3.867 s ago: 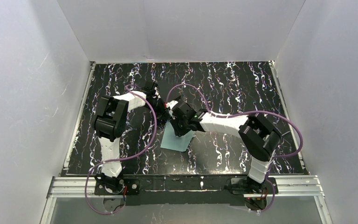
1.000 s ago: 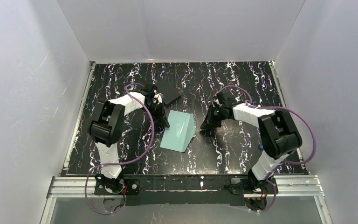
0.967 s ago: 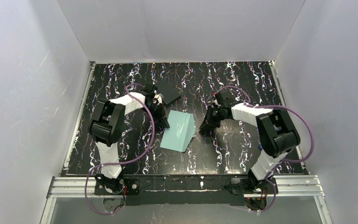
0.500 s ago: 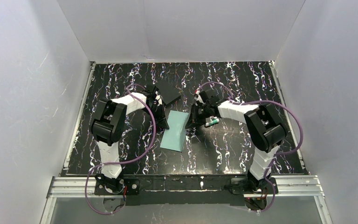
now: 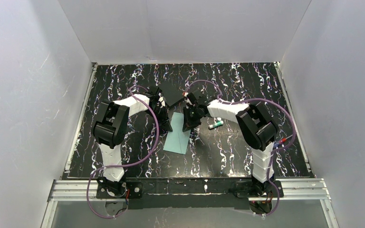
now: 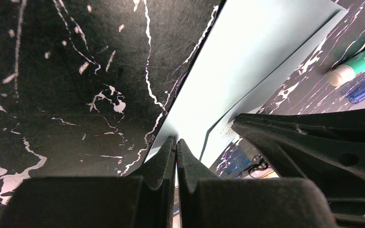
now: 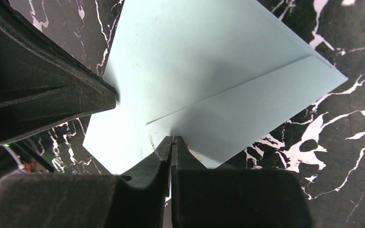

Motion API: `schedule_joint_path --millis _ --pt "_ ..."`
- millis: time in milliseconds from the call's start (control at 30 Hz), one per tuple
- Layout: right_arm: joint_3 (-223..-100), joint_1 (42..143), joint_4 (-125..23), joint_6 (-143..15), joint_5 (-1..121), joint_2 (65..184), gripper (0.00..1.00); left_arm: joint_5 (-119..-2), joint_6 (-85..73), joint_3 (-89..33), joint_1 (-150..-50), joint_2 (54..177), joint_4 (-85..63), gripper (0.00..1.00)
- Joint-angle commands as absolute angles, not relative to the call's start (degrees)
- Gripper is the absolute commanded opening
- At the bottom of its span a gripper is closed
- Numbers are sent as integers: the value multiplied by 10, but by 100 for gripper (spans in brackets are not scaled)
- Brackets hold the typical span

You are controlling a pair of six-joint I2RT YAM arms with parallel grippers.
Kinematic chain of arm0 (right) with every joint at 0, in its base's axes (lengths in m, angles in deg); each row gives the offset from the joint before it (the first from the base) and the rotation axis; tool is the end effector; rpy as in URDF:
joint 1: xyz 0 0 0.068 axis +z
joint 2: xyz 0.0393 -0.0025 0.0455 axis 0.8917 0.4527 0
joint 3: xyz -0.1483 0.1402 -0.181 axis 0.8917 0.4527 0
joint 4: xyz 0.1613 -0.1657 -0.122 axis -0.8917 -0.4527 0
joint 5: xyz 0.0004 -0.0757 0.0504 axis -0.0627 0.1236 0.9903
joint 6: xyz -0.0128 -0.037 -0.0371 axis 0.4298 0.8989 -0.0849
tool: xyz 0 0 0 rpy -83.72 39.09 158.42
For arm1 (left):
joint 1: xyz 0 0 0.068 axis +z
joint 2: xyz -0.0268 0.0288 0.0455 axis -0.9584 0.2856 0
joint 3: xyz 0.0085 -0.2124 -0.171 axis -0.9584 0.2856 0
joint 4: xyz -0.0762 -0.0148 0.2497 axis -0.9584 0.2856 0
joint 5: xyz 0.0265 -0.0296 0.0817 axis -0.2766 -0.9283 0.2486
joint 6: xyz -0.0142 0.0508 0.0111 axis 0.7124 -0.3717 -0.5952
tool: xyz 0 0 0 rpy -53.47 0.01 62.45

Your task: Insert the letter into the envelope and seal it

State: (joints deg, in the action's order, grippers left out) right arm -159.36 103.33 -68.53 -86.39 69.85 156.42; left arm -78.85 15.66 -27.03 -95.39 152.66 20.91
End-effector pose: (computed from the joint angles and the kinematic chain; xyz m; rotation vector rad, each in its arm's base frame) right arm 0.3046 0.2720 0.1546 -0.3831 2.7142 0.8027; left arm 0.3450 -0.1565 0.1415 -0.1829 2.9438 -0.8511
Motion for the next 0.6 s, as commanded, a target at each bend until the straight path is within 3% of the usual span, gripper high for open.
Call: schedule_joint_path --millis 0,233,567 --pt "-1635 1061 -750 -814 617 1586 11 -765 156 -264 -964 1535 223 0" --pt "-1605 1164 -771 -727 429 1583 7 -768 164 -250 -963 1541 210 0" --pt "-1482 1210 -661 -696 457 1526 13 -789 185 -208 -957 1544 176 0"
